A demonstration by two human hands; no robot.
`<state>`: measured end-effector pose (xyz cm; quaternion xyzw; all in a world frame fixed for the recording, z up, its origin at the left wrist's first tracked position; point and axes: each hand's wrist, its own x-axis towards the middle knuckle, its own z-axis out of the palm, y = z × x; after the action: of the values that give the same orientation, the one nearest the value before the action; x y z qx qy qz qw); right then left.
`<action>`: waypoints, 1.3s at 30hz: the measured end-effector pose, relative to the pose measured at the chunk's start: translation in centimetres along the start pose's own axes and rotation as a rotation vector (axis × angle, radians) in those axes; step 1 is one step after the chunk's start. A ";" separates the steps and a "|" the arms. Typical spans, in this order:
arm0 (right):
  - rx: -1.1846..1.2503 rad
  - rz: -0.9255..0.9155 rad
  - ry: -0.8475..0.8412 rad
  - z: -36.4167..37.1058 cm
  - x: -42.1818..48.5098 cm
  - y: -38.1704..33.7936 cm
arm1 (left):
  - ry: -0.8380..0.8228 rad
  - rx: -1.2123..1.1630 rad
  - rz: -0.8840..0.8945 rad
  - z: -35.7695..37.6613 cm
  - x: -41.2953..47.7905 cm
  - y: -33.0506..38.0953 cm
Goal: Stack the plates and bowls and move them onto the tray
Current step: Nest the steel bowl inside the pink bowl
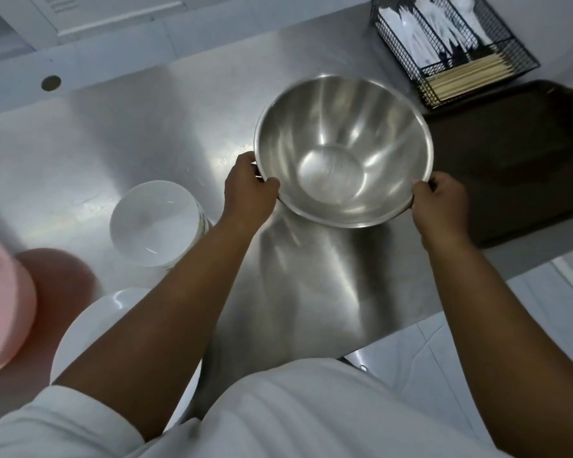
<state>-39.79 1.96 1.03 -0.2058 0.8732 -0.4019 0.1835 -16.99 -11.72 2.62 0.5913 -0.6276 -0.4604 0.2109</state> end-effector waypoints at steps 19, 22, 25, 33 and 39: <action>0.090 -0.513 -0.418 14.0 -14.7 -19.3 | 0.680 -0.318 -0.121 -24.8 -10.5 -9.7; 0.065 -0.605 -0.548 18.0 -19.1 -21.6 | 0.817 -0.334 -0.179 -29.1 -13.8 -13.3; 0.035 -0.671 -0.688 22.0 -23.0 -23.3 | 0.905 -0.371 -0.245 -32.4 -16.7 -16.6; -0.080 -0.739 -0.927 31.3 -31.0 -25.4 | 1.004 -0.447 -0.391 -37.3 -20.9 -24.1; -0.240 -0.875 -0.932 35.9 -33.5 -25.0 | 0.970 -0.411 -0.519 -38.2 -21.3 -28.9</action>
<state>11.40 -18.32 3.78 -0.7143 0.5764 -0.2075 0.3383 34.26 -0.80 3.32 0.8158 -0.1919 -0.2859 0.4646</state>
